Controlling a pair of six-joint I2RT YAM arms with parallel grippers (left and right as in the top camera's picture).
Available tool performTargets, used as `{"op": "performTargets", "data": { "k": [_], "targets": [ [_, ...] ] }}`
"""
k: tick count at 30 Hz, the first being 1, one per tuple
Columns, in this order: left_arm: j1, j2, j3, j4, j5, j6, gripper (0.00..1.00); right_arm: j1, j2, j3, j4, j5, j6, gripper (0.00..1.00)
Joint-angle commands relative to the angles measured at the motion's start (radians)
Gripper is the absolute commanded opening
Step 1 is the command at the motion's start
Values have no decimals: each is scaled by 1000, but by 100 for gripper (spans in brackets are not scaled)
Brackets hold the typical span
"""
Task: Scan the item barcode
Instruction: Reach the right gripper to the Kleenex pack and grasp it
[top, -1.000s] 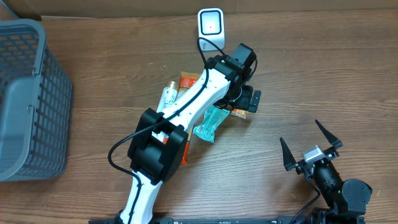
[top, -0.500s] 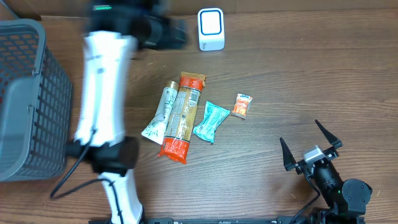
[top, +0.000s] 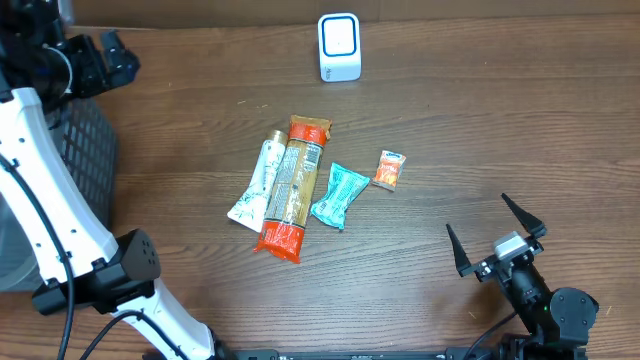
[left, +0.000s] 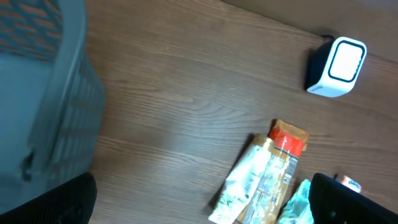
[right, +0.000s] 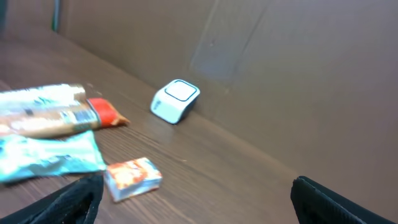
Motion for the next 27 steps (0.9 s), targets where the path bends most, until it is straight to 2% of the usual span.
{"op": "performTargets", "data": {
  "k": [1,7,13,17,23,25,27],
  "targets": [
    [-7,2,1,-2,46,78,100,5,5,-10,4,-91,140,100],
    [-7,2,1,-2,44,78,100,5,95,72,3,-153,195,99],
    [-7,2,1,-2,44,78,100,4,404,304,-73,-231,204,99],
    [-8,2,1,-2,44,78,100,5,729,566,-277,-290,203,100],
    [-8,2,1,-2,44,78,100,5,1191,1019,-734,-318,207,100],
    [-7,2,1,-2,44,78,100,5,1294,1101,-784,-325,219,100],
    [-7,2,1,-2,44,78,99,5,1398,1161,-818,-372,329,100]
  ]
}}
